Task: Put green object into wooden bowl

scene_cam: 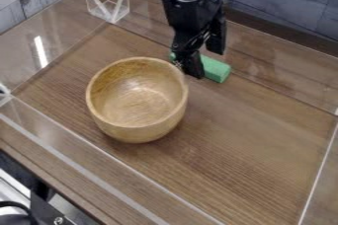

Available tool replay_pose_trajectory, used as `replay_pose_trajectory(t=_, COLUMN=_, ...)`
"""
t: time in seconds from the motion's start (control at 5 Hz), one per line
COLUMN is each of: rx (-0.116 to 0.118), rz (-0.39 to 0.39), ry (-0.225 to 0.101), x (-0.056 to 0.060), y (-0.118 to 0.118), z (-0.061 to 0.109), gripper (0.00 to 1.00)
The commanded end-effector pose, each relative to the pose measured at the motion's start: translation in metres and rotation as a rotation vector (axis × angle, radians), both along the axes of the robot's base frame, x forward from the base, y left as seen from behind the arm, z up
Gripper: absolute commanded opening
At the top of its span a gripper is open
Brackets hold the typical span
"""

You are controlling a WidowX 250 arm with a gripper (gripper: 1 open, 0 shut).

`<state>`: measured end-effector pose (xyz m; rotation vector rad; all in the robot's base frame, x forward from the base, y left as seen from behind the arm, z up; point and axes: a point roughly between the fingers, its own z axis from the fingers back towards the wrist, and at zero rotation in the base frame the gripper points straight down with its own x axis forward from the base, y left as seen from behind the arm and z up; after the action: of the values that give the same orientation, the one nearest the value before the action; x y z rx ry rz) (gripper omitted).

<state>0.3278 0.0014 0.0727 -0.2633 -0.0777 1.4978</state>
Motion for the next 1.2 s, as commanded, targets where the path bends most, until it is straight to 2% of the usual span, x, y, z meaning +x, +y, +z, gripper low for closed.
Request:
replay_pose_trajectory(t=0.0, rx=0.018, rz=0.020, ry=-0.078, x=0.015, y=-0.001, z=0.012, gripper=1.00)
replay_pose_trajectory(t=0.2, rx=0.031, rz=0.035, ry=-0.085, x=0.023, y=-0.003, z=0.000, gripper=1.00)
replay_pose_trajectory(t=0.4, rx=0.045, rz=0.059, ry=-0.094, x=0.028, y=-0.005, z=-0.009, gripper=0.00)
replay_pose_trajectory(t=0.6, rx=0.057, rz=0.088, ry=-0.103, x=0.036, y=-0.004, z=-0.017, gripper=0.00)
replay_pose_trajectory(t=0.8, rx=0.067, rz=0.083, ry=-0.110, x=0.039, y=-0.008, z=-0.026, gripper=1.00)
replay_pose_trajectory(t=1.0, rx=0.074, rz=0.086, ry=-0.109, x=0.041, y=-0.013, z=-0.034, gripper=1.00)
